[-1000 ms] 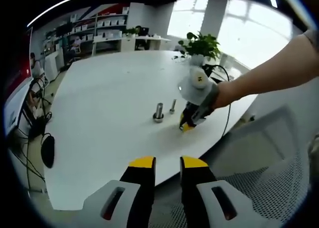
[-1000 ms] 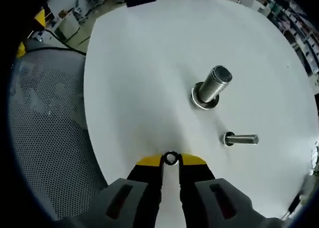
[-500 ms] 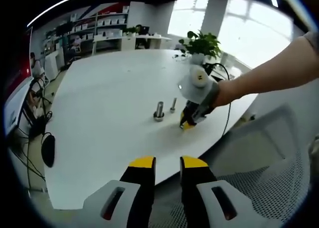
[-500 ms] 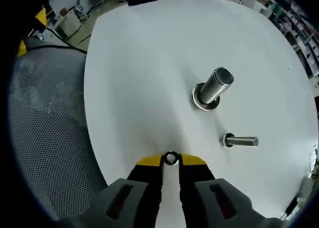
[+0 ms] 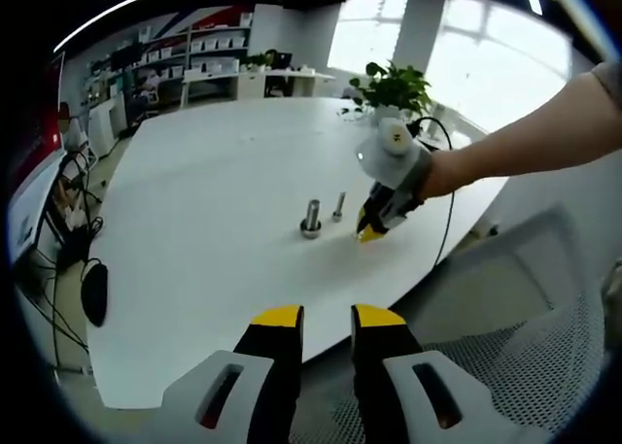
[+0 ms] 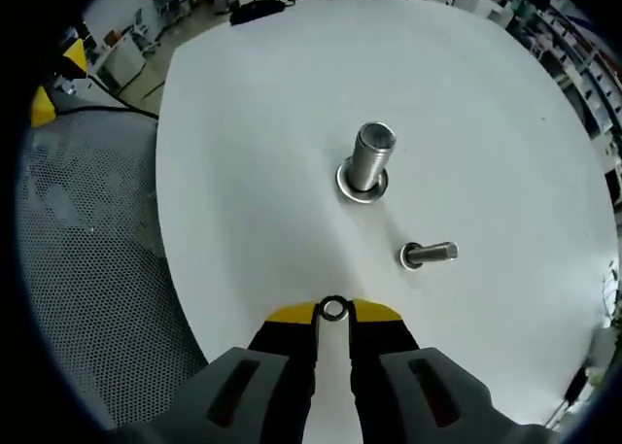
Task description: Place the washer onto the threaded stud by aligning its center hole with the stud, sliding it down to the base, and recovering from edge contact or off-axis alignment until the washer reaches the visible bottom stop.
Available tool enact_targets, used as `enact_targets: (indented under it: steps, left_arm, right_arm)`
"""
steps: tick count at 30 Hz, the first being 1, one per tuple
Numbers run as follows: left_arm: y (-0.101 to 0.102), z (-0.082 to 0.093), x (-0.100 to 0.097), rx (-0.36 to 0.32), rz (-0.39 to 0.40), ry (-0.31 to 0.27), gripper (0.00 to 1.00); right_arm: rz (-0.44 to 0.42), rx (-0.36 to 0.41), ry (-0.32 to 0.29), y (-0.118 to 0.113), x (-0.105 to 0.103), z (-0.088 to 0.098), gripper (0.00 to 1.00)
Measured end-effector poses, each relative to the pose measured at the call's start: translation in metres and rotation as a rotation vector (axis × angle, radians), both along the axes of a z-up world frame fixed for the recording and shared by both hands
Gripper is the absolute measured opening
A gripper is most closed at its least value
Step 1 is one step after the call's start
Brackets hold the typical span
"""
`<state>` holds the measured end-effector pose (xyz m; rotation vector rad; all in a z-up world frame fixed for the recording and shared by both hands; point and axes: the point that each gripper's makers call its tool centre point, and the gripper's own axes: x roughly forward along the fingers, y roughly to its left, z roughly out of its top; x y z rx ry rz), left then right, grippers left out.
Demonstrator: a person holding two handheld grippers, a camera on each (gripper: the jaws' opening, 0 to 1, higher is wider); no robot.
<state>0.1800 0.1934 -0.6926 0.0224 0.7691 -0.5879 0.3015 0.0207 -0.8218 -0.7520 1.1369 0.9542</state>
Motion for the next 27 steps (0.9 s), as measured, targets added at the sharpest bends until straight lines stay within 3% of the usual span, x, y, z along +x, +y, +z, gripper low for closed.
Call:
enact_targets:
  steps: [13,27]
  left_arm:
    - [-0.001,0.001,0.000,-0.004,-0.006,-0.005,0.16]
    - [-0.001,0.002,0.000,-0.005,-0.009,-0.009,0.16]
  right_arm:
    - [-0.029,0.018,-0.066,-0.008,0.033,0.036,0.13]
    - [0.047,0.056,-0.191,0.016,0.051,0.057,0.13]
